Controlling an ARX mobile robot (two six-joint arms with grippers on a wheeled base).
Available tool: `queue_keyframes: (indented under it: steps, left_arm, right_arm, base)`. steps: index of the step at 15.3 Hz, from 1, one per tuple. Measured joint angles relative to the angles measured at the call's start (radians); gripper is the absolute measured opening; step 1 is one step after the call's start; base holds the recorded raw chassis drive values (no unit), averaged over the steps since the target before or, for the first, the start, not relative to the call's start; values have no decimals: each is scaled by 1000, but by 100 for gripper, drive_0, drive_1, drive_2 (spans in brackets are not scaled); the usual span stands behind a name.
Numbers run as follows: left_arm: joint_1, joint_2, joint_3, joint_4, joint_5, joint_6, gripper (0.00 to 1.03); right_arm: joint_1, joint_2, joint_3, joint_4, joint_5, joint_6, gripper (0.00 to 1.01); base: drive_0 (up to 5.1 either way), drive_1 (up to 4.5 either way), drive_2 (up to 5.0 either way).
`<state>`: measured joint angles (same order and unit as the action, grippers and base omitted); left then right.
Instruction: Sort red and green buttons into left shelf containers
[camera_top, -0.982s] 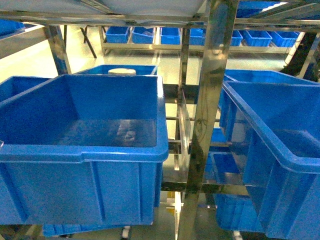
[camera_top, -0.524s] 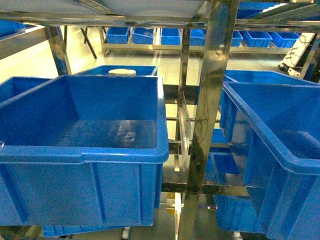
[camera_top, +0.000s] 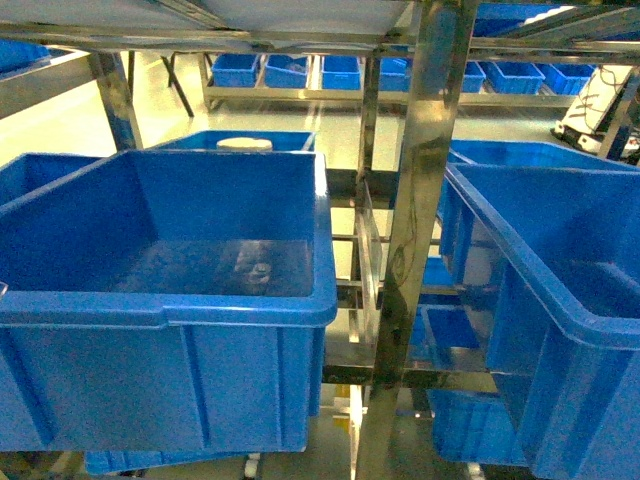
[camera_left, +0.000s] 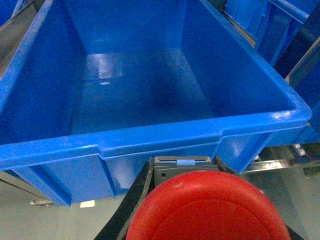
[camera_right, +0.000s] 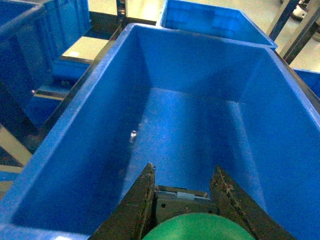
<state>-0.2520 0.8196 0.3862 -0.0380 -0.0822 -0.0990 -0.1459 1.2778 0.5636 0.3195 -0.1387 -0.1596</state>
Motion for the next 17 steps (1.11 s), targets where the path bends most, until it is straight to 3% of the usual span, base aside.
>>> queue_keyframes:
  steps: [4, 7, 10, 14, 17]
  left_arm:
    - [0, 0, 0, 0, 0, 0, 26]
    - [0, 0, 0, 0, 0, 0, 26]
    - [0, 0, 0, 0, 0, 0, 26]
    - [0, 0, 0, 0, 0, 0, 26]
    - [0, 0, 0, 0, 0, 0, 26]
  right_arm:
    - [-26, 276, 184, -15, 14, -68, 29]
    - [-25, 461, 353, -137, 37, -70, 29]
    - [-26, 518, 406, -189, 54, -68, 29]
    - [-27, 685, 574, -362, 95, -58, 29]
    - [-45, 742, 629, -461, 74, -42, 29]
  base:
    - [0, 0, 0]
    - [0, 0, 0]
    - [0, 0, 0]
    - [0, 0, 0]
    - [0, 0, 0]
